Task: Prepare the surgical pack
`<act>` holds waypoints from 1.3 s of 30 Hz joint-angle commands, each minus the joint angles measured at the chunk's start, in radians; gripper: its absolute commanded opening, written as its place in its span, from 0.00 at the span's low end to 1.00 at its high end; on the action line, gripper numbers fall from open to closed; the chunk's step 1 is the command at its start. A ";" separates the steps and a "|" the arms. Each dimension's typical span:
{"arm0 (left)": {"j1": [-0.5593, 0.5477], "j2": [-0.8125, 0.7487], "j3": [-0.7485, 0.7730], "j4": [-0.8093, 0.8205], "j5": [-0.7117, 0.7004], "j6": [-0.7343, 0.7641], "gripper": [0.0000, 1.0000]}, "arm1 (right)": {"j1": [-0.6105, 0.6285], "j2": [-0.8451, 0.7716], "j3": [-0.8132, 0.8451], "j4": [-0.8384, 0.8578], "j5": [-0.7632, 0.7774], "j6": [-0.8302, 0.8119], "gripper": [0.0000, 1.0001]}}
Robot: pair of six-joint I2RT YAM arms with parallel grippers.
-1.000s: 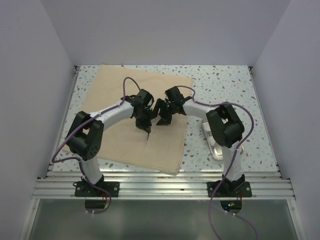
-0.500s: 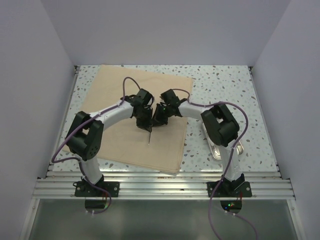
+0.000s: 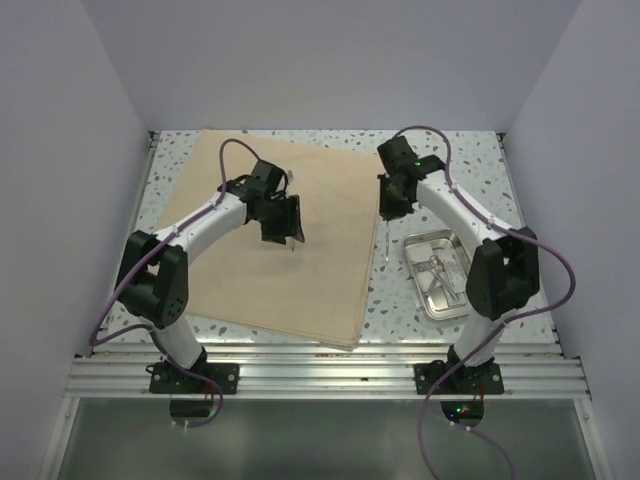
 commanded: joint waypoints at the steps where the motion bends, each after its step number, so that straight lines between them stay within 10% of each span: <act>1: -0.001 0.031 0.049 0.000 -0.002 0.009 0.56 | 0.011 -0.112 -0.050 -0.228 0.456 -0.190 0.00; 14: -0.024 0.256 0.282 -0.149 -0.373 -0.012 0.56 | -0.018 0.038 -0.225 -0.196 0.800 -0.186 0.07; 21: -0.049 0.365 0.370 -0.175 -0.460 -0.009 0.51 | -0.019 -0.031 -0.183 -0.227 0.615 -0.160 0.53; 39: -0.082 0.552 0.463 -0.235 -0.520 -0.080 0.43 | -0.018 -0.211 -0.146 -0.228 0.395 -0.193 0.61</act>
